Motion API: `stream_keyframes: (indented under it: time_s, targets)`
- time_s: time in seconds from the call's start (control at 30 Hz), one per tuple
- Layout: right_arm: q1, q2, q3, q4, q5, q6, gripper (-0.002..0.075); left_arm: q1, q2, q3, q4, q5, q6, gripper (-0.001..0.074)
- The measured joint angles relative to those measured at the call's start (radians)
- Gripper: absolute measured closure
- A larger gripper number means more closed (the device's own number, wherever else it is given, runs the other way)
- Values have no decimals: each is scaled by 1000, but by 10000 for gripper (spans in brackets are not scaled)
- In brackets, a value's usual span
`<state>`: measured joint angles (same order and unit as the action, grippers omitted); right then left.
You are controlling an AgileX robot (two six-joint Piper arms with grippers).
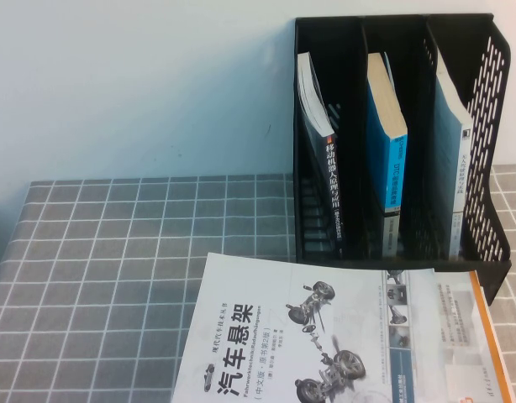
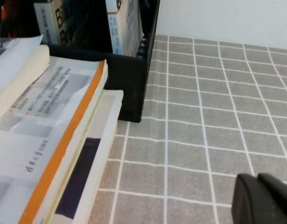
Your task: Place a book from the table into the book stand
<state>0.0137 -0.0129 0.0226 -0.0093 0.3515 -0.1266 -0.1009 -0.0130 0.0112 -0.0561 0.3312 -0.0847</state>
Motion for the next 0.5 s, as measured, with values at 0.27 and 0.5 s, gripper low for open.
stream_keyframes:
  time_s: [0.27,0.5]
  targets:
    - [0,0,0,0,0,0,729,0,0,1,7,-8,0,734]
    - [0,0,6,0,-231,-2,729,0,0,10,26,-233,0,734]
